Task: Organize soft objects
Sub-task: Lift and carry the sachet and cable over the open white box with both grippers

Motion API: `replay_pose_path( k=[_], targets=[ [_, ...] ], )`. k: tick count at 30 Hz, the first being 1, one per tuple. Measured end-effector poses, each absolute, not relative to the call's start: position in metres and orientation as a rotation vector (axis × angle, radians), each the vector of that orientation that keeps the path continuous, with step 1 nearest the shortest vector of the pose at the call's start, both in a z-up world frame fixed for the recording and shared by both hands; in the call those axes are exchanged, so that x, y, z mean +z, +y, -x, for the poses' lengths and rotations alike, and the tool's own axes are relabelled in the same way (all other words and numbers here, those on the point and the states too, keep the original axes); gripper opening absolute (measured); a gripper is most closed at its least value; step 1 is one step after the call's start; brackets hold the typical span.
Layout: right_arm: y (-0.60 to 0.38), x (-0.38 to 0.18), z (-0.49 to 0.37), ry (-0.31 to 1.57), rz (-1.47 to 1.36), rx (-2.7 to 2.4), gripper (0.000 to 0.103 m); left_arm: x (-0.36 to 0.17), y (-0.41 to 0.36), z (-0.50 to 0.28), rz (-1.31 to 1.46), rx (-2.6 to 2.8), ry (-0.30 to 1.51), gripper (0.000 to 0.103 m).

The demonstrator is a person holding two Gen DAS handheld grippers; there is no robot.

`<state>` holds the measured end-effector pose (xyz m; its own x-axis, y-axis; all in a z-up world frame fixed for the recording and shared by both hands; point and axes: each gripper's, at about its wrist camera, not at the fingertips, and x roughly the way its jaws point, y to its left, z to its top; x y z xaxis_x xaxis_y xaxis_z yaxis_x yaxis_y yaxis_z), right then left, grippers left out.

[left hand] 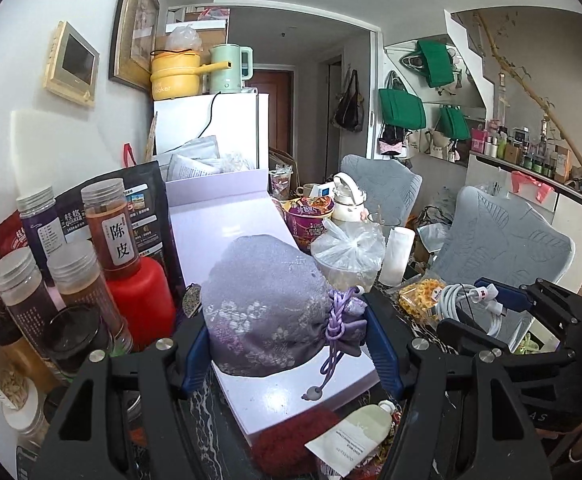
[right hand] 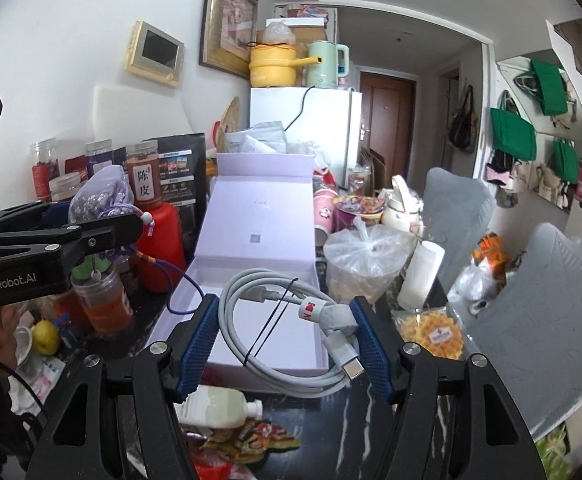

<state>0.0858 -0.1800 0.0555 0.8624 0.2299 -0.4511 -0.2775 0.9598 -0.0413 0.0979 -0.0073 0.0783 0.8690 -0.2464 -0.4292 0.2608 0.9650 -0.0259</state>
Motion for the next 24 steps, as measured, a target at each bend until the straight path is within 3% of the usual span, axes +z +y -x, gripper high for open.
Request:
replay_pose_path(
  k=[24],
  targets=[
    [-0.167,0.062,-0.208,0.453,0.094,0.328,0.066,0.065,0.002,-0.229,0.048,-0.201,0.478,0.067]
  ],
)
